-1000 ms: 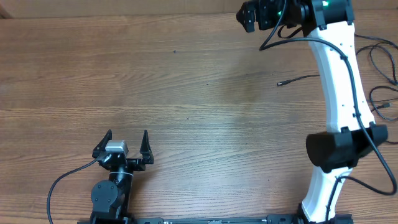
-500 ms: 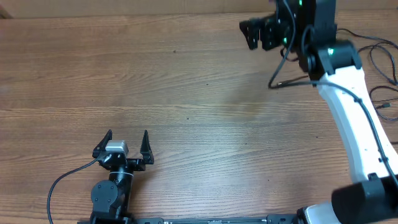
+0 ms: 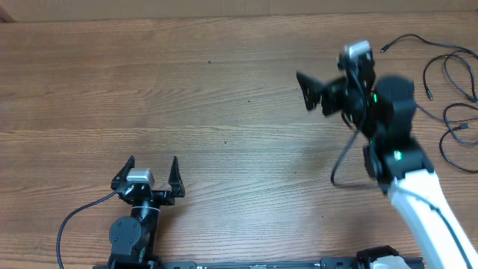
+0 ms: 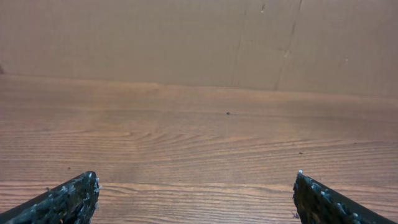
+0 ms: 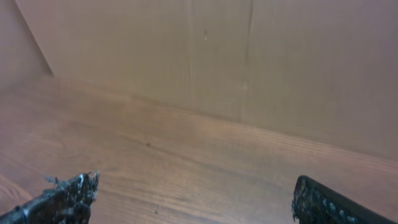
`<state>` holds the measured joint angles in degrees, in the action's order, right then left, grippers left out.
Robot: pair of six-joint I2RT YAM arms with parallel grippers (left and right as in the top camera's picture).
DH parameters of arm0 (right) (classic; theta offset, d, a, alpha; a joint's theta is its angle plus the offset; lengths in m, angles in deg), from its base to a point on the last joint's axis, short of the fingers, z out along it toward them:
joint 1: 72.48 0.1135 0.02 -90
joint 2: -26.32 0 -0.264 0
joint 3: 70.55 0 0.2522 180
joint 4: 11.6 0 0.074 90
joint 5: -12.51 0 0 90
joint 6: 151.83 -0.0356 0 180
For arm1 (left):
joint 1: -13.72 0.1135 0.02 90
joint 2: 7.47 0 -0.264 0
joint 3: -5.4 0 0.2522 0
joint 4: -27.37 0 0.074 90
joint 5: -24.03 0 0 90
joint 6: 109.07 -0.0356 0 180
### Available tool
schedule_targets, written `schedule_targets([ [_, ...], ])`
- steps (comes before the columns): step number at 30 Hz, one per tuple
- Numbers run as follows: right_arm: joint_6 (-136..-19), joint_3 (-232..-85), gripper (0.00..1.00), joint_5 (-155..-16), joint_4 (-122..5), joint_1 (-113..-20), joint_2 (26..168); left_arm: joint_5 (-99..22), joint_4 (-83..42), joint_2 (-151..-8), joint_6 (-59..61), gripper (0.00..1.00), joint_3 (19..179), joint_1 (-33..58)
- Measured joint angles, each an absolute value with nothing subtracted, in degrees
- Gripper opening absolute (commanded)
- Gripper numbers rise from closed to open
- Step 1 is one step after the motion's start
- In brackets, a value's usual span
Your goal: Untangle cables
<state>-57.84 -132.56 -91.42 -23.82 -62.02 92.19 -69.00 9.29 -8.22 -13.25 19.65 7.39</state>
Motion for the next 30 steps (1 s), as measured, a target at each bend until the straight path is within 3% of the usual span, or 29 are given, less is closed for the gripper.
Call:
schedule_targets([
  [9,-60.99,-105.81,1.00,-91.44,-1.68,-63.49,73.96,-69.00,9.29,-8.22,-13.25,1.00,19.65,7.39],
  [14,-61.36,-94.03,1.00,-91.47,3.76,-64.32,64.76,-69.00,9.27,-8.22,-13.25,1.00,19.65,7.39],
  [20,-61.58,-87.69,1.00,-91.47,3.68,-65.67,57.26,-69.00,9.27,-8.22,-13.25,1.00,19.65,7.39],
  [30,-61.71,-85.46,1.00,-91.18,-7.27,-67.94,45.63,-69.00,9.27,-8.22,-13.25,1.00,19.65,7.39],
])
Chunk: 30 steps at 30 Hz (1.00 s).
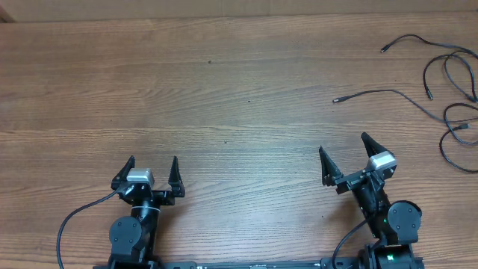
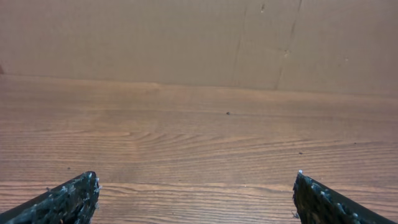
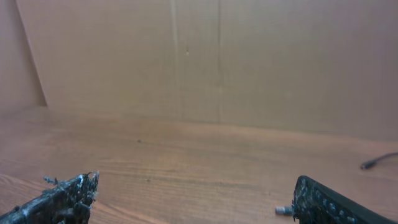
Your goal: Untangle cables
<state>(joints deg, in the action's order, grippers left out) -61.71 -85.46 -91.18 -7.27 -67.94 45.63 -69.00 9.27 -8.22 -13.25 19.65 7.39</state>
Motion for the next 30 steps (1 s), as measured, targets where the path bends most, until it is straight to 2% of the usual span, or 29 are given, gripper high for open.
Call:
schedule_targets([
  [13,-61.84,-85.39,1.00,-87.95,-28.91,-68.42,35.67,-69.00,9.27,-8.22,-13.25,1.00,19.65,7.39],
  [23,-61.84,-85.39,1.00,-83.79,-30.09,-69.12,27.71,-69.00,9.27,-8.22,-13.25,0.99,19.65,7.39],
  [30,-61.87,-85.39,1.00,-81.98,-30.14,-71.22,27.16,-69.00,9.27,-8.22,-13.25,1.00,19.65,7.39],
])
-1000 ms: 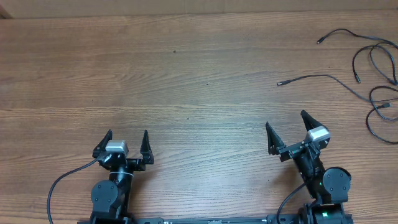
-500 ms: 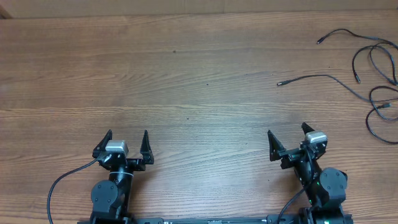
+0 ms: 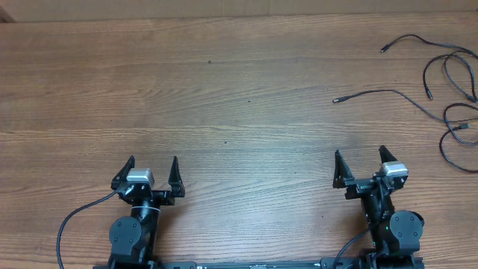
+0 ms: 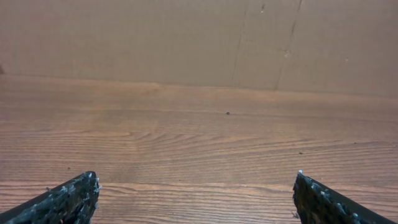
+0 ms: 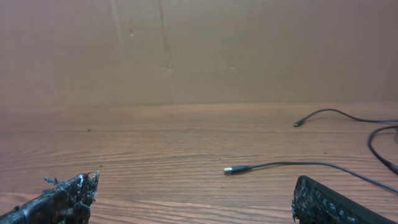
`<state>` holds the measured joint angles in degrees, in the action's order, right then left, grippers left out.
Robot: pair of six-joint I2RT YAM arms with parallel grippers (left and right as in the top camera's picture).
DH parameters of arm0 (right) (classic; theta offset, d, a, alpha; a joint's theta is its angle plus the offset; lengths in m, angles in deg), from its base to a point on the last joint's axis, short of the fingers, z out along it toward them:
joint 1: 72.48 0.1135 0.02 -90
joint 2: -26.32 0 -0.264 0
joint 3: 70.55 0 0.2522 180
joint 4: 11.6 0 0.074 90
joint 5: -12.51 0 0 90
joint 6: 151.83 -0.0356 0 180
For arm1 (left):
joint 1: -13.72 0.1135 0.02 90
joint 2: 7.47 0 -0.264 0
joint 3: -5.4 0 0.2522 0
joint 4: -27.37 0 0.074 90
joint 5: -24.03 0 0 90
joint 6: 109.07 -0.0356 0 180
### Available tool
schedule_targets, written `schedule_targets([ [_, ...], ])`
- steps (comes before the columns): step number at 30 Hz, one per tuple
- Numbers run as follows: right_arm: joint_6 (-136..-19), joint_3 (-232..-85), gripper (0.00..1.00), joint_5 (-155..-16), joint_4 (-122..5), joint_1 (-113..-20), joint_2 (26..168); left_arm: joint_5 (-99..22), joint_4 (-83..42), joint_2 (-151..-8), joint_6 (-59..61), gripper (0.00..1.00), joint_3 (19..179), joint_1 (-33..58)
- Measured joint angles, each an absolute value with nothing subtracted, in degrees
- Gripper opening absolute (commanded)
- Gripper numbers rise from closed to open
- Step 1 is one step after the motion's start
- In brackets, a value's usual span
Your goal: Untangle cables
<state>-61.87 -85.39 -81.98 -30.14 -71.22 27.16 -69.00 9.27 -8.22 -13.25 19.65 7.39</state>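
Several thin black cables (image 3: 448,82) lie spread at the table's far right. One cable end with a plug (image 3: 337,99) reaches leftward toward the middle; its plug (image 5: 236,169) shows ahead in the right wrist view. Another plug end (image 5: 298,124) lies farther back. My right gripper (image 3: 361,160) sits low at the near right edge, open and empty, well short of the cables. Over at the near left edge rests my left gripper (image 3: 153,166), open too, with bare wood between its fingers (image 4: 68,199).
The wooden table (image 3: 224,90) stretches across the view, with a brown cardboard wall (image 4: 186,37) at its far edge. Grey supply leads hang from both arm bases at the front edge.
My right gripper has shifted slightly right and turned to face straight ahead, bringing the nearest cable plug into its wrist view. The left arm has not moved.
My right arm was stretched out over the table's right middle, gripper open, near the cables. A second later it was drawn back to the near right edge, angled. Now it sits squared there. The cables lie spread at far right; the left arm stayed parked.
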Motion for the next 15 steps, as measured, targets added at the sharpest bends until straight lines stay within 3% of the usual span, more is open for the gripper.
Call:
schedule_targets([
  [15,-62.96,-85.39,1.00,-81.91,-30.11,-71.79,27.16,-69.00,9.27,-8.22,-13.25,1.00,19.65,7.39],
])
